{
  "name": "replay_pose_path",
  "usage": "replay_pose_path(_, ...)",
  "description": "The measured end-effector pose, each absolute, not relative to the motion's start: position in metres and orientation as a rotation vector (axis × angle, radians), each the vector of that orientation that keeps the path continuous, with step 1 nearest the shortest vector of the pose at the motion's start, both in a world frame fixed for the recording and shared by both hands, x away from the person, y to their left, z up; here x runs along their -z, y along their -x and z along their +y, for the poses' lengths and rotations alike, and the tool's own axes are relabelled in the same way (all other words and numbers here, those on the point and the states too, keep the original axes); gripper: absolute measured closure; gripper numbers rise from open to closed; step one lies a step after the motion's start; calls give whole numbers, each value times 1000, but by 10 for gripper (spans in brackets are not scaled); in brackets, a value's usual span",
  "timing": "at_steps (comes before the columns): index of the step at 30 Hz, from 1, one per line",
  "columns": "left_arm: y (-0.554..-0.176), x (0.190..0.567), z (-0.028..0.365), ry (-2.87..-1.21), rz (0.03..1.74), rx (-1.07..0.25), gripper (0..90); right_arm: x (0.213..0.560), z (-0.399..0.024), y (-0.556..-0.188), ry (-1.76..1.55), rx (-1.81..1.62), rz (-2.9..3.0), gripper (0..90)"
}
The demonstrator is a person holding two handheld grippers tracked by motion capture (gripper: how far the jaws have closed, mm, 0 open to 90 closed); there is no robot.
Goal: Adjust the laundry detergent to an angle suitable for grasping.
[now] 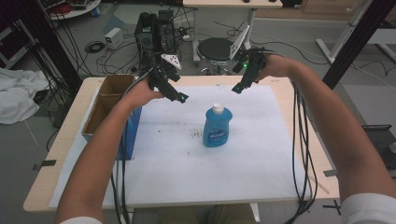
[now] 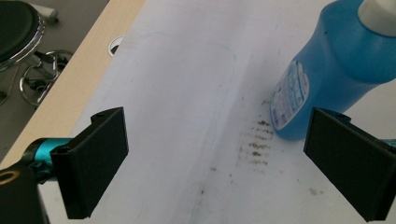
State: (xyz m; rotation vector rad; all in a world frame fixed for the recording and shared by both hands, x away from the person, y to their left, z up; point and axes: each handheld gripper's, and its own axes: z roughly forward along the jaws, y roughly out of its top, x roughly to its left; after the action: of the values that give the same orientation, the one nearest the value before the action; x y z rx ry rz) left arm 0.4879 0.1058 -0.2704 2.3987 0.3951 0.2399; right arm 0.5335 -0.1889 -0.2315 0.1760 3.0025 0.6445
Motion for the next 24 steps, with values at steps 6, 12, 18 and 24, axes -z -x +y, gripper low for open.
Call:
replay_pose_path(6, -482, 281, 109, -2284, 428, -232, 64, 232, -189, -534, -173, -647, 3003, 26)
replay_pose_path(12, -476, 299, 107, -2193, 457, -208, 64, 232, -188, -534, -188, -642, 2998, 26)
replay_pose_path(18, -473, 311, 111, -2139, 460, -203, 64, 232, -189, -535, -189, -651, 2992, 26)
replay_pose_path(24, -461, 321, 110, -2068, 455, -197, 64, 232, -187, -535, -176, -656, 2997, 26)
